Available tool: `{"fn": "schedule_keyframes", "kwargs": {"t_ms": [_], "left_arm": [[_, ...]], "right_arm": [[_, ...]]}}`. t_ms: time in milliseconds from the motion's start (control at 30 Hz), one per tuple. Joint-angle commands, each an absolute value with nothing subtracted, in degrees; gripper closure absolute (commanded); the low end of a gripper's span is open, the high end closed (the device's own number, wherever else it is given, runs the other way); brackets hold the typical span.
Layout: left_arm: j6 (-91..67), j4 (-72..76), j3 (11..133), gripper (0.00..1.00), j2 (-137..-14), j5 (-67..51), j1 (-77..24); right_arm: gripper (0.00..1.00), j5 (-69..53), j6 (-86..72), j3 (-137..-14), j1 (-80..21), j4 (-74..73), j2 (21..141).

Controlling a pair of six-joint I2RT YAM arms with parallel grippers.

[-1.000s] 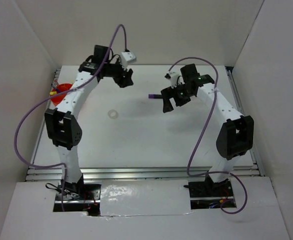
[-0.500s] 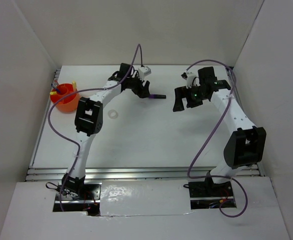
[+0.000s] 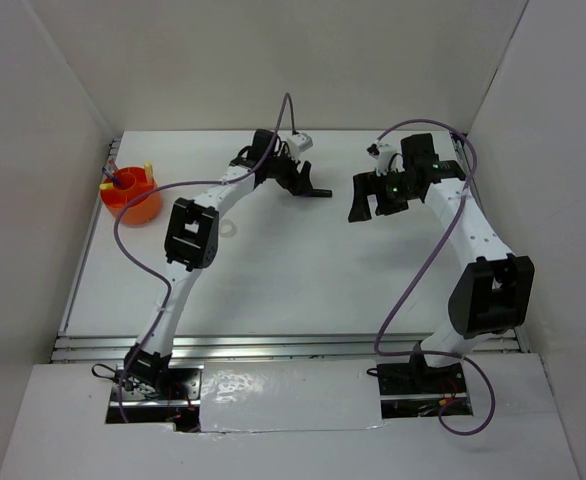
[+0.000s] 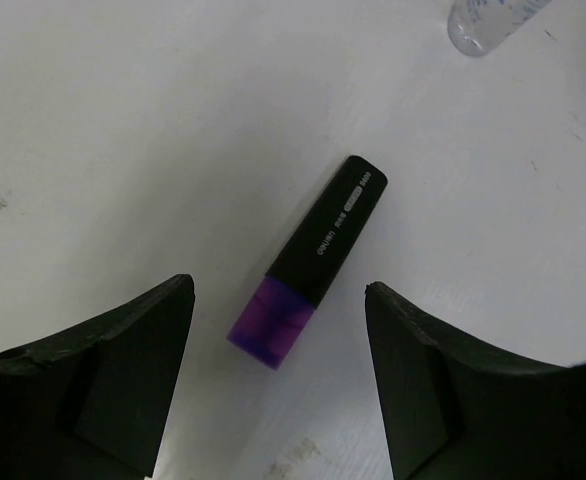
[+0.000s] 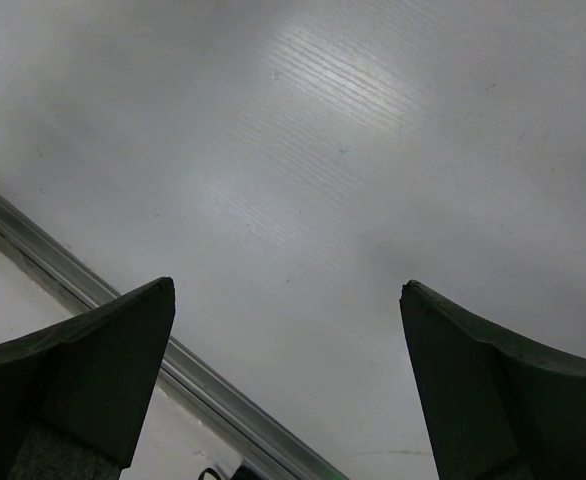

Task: Sort the stationery into containers
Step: Pick up the pen from the center of the board.

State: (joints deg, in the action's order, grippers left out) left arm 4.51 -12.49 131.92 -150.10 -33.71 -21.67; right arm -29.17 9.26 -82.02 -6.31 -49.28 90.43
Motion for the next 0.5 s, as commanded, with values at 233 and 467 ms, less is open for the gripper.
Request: {"fn": "schedule_keyframes", "kwargs": {"t_ms": [233, 467], "left_arm": [[12.0, -26.8, 133.8, 0.22, -150.8, -29.4, -23.7], [13.7, -27.9, 126.4, 0.36, -146.7, -28.0, -24.3]], "right_arm": [[0.00, -30.5, 9.4, -84.4, -5.6, -49.5, 89.8], [0.00, -30.8, 9.3, -84.8, -6.1, -49.8, 89.5]]}}
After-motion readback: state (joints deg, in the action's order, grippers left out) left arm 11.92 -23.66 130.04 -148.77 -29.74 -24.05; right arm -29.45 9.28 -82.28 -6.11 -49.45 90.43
